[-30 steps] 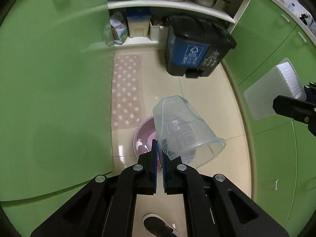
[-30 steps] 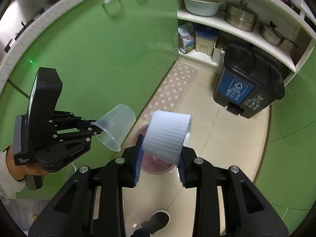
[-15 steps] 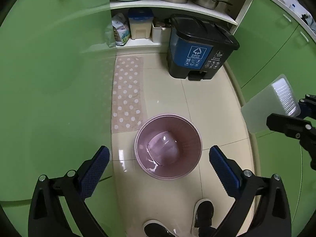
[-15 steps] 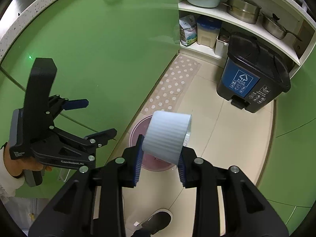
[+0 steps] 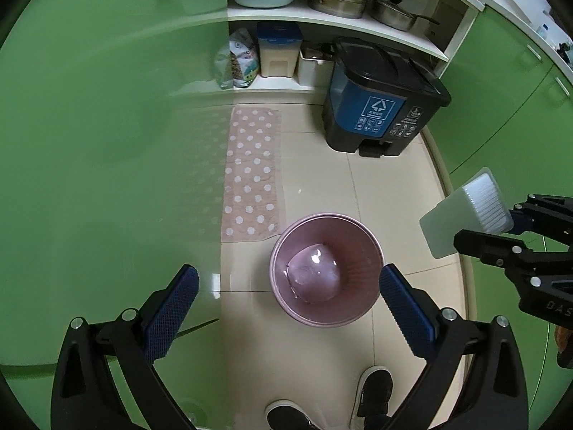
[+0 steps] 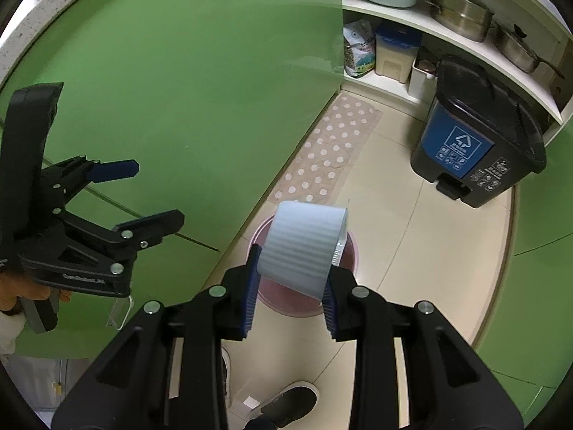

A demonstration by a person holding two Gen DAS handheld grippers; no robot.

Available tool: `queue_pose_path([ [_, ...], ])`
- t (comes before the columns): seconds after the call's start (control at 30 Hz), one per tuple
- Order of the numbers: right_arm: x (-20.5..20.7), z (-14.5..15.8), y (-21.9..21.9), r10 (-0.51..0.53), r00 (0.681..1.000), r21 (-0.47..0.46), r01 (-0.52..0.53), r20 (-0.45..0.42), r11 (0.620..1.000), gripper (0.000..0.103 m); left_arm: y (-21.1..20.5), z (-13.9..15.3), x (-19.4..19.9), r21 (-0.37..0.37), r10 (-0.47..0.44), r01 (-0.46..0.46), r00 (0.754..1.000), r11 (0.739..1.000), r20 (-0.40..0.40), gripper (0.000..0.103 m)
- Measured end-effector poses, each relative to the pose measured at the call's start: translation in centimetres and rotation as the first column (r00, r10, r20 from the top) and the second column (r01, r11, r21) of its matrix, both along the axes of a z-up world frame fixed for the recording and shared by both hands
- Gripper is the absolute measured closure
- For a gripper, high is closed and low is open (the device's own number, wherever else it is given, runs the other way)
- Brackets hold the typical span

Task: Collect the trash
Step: 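Open the left gripper over the wastebasket while the right gripper releases the white container, then move both empty grippers back to the counter mat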

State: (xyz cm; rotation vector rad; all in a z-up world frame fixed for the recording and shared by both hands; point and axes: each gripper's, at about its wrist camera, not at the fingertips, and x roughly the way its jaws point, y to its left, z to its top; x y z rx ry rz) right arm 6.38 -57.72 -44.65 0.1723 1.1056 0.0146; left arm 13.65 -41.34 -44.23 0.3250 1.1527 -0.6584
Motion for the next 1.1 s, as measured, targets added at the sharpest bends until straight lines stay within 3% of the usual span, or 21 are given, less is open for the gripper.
queue_pose_path([
  [0.07, 0.4, -0.4, 0.0, 0.005, 1.000, -0.002, -0.005, -0.004, 1.000, 0.066, 0.2, -0.1, 0.2, 0.000, 0.005, -0.005, 1.000, 1.000, 0.001, 0.006],
  [0.1, 0.6, -0.7, -0.1, 0.004, 1.000, -0.003, -0.004, -0.008, 1.000, 0.047, 0.2, -0.2, 0.3, 0.000, 0.008, -0.008, 1.000, 1.000, 0.001, 0.006],
  [0.17, 0.7, -1.1, -0.6, -0.020, 1.000, -0.007, 0.020, -0.011, 1.000, 0.021, 0.1, -0.4, 0.5, 0.003, 0.010, -0.010, 1.000, 1.000, 0.001, 0.006],
  [0.2, 0.7, -1.2, -0.8, -0.032, 0.999, -0.007, 0.032, -0.007, 0.999, 0.016, 0.1, -0.5, 0.6, 0.011, 0.010, -0.010, 1.000, 1.000, -0.001, 0.006],
  [0.43, 0.5, -2.0, -2.0, -0.067, 0.997, -0.013, 0.066, -0.044, 0.998, 0.008, -0.6, -1.1, 0.3, 0.015, -0.012, 0.012, 1.000, 1.000, -0.022, 0.006],
  [0.7, -0.9, -0.6, -2.1, -0.085, 0.995, -0.014, 0.084, -0.051, 0.996, 0.008, -0.7, 0.2, -1.0, 0.004, -0.020, 0.020, 0.999, 1.000, -0.032, 0.006],
  [0.87, -2.9, 3.5, -1.3, -0.088, 0.995, -0.016, 0.088, -0.046, 0.996, 0.008, -0.4, 4.3, -2.9, -0.010, -0.030, 0.029, 0.999, 1.000, -0.031, 0.006],
  [1.1, -6.9, 14.5, 0.6, -0.089, 0.996, -0.005, 0.089, -0.015, 0.996, 0.007, 1.5, 15.5, -6.7, -0.054, -0.008, 0.007, 1.000, 0.999, -0.015, 0.006],
])
